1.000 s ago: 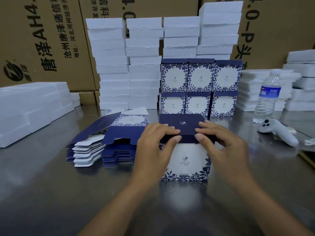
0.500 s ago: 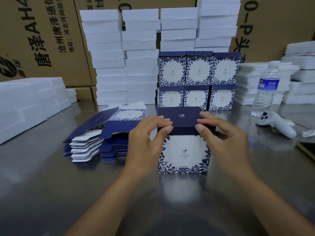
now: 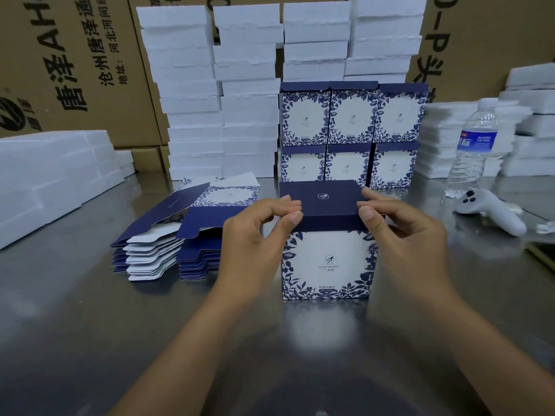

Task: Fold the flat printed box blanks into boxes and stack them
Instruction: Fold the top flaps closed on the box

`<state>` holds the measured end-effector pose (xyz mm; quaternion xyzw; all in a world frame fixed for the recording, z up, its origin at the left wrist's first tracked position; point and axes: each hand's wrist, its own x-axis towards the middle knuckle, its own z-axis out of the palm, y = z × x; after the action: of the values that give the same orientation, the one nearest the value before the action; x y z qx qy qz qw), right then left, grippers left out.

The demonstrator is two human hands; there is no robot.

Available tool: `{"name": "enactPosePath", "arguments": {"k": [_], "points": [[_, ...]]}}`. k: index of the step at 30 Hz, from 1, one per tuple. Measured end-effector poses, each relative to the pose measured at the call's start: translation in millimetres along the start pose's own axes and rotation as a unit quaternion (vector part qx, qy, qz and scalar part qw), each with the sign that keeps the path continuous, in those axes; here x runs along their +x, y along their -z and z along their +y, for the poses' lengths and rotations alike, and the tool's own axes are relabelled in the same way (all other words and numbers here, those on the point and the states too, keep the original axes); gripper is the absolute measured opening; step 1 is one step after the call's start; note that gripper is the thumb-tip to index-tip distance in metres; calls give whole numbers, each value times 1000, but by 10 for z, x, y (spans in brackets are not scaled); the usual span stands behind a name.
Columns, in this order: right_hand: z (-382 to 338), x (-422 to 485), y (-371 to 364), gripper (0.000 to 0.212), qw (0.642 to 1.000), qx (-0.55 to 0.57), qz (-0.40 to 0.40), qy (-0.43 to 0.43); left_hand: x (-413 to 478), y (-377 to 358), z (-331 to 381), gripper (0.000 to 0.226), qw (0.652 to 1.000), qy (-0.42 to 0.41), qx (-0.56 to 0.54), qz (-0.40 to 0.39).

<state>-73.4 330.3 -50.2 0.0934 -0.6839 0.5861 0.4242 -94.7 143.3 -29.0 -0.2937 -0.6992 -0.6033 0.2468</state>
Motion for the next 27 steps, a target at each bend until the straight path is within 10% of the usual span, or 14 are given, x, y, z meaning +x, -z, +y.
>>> {"name": "enactPosePath", "arguments": {"k": [22, 27], "points": [[-19, 11, 82, 20, 999, 6, -51, -9, -70, 6, -127, 18, 996, 58, -73, -14], [-82, -138, -21, 15, 986, -142, 45, 74, -117, -30, -98, 19, 992, 100, -70, 18]]}}
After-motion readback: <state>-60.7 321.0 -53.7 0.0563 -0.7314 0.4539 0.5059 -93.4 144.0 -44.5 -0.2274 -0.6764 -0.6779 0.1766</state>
